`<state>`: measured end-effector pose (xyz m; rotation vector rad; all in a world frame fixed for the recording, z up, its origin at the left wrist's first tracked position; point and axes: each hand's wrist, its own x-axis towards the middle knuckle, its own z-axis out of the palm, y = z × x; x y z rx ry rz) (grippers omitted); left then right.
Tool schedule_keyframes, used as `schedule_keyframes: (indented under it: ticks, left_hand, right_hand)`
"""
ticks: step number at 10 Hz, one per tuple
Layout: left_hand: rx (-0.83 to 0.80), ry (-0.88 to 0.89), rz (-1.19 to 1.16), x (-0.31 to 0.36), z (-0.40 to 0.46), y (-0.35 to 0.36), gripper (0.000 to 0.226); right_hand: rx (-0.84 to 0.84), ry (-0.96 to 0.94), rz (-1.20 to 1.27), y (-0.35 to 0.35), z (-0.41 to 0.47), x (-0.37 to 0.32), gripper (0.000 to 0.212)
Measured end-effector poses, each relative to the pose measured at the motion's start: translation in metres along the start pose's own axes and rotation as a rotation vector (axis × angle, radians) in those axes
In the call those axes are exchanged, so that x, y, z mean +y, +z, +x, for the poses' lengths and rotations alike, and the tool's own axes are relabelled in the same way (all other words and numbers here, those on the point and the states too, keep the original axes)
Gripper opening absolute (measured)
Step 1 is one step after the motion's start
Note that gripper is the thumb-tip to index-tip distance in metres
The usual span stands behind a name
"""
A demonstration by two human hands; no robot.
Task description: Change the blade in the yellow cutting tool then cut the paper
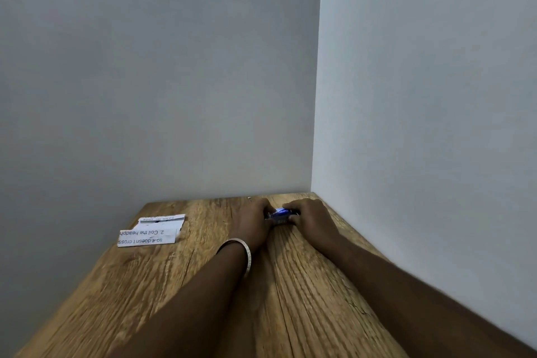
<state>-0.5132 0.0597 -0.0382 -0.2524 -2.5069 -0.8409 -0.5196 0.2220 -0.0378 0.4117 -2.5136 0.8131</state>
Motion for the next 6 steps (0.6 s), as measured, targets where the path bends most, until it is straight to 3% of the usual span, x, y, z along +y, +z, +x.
schedule_keyframes:
  ticks: [4, 5, 6]
  left_hand:
    - [0.020, -0.056, -0.037, -0.013, 0.024, 0.015, 0.022]
    - [0.011, -0.054, -0.044, -0.016, 0.020, 0.013, 0.031]
    - [-0.019, -0.058, -0.063, -0.012, 0.016, 0.011, 0.056]
  right_hand:
    - [-0.004, 0.000, -0.029, 0.013, 0.024, 0.012, 0.040]
    - [-0.003, -0.034, -0.058, 0.012, 0.018, 0.008, 0.052]
    - [-0.001, -0.057, -0.096, 0.012, 0.013, 0.001, 0.066]
